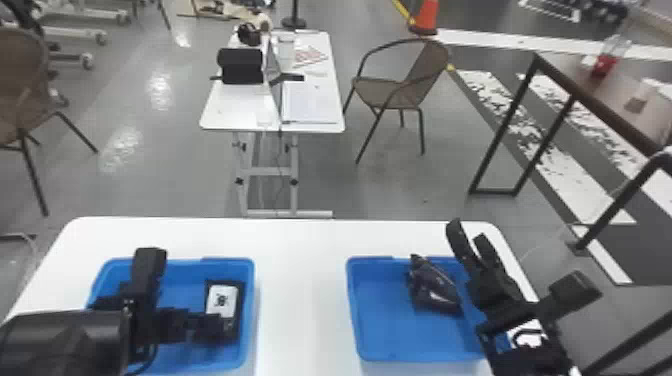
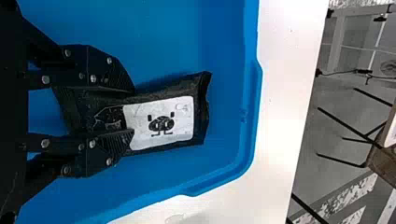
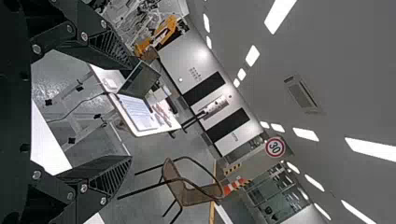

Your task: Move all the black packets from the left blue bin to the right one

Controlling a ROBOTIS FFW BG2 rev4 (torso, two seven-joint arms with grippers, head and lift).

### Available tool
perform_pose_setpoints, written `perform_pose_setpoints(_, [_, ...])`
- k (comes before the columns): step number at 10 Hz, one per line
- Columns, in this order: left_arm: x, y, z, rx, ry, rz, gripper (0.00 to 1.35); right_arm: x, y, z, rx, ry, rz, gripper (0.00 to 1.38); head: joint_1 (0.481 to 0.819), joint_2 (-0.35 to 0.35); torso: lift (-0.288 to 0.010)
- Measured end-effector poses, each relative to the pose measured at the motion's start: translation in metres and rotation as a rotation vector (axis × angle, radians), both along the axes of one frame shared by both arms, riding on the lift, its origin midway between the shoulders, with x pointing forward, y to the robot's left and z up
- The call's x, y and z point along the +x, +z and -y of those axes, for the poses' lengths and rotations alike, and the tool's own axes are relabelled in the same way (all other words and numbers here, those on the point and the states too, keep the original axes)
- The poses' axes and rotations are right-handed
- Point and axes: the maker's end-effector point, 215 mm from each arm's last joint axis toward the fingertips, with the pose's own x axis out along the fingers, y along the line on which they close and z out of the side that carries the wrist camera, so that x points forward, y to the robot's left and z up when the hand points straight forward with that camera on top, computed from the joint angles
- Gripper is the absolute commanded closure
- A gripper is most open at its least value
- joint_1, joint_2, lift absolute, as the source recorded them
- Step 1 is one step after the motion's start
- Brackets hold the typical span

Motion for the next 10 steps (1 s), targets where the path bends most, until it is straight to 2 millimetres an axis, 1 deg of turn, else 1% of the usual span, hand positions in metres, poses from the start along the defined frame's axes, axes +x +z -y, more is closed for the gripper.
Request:
perform_pose_setpoints(2, [0.000, 0.000, -0.003, 0.016, -0.021, 0.012, 1.21, 0.000, -0.002, -0.001, 0.010, 0.002, -0.001, 0.37, 0.695, -0.147, 0.000])
perform_pose_setpoints(3, [-0.001, 0.002, -0.001, 0.009, -0.057, 0.029, 1.21, 0.000, -0.003, -0.003, 0.017, 0.004, -0.001, 0.37, 0.695, -0.147, 0.000])
perform_pose_setpoints(4, [-0.004, 0.006, 0.003, -0.026, -0.108, 0.062, 1.21, -0.001, -0.003, -0.004, 0.022, 0.009, 0.001, 0.37, 0.695, -0.149, 0.000])
perform_pose_setpoints(5, [-0.009, 0.019, 0.011, -0.103, -0.155, 0.119, 1.21, -0.001, -0.003, -0.007, 0.027, 0.017, 0.004, 0.37, 0.695, -0.155, 0.000])
perform_pose_setpoints(6, [-0.016, 0.041, 0.019, -0.199, -0.200, 0.207, 1.21, -0.001, -0.001, -0.011, 0.031, 0.027, 0.011, 0.37, 0.695, -0.161, 0.000])
perform_pose_setpoints(7, [-0.023, 0.069, 0.028, -0.281, -0.251, 0.306, 1.21, -0.002, 0.002, -0.015, 0.038, 0.043, 0.016, 0.37, 0.695, -0.168, 0.000])
perform_pose_setpoints(8, [-0.030, 0.090, 0.038, -0.336, -0.299, 0.373, 1.21, -0.003, 0.003, -0.021, 0.047, 0.067, 0.017, 0.37, 0.695, -0.172, 0.000])
perform_pose_setpoints(9, [-0.034, 0.110, 0.051, -0.389, -0.343, 0.421, 1.21, -0.002, 0.003, -0.029, 0.053, 0.096, 0.018, 0.37, 0.695, -0.178, 0.000])
perform_pose_setpoints(10, [-0.035, 0.131, 0.068, -0.454, -0.391, 0.470, 1.21, 0.002, 0.004, -0.043, 0.061, 0.140, 0.022, 0.38, 0.695, -0.183, 0.000])
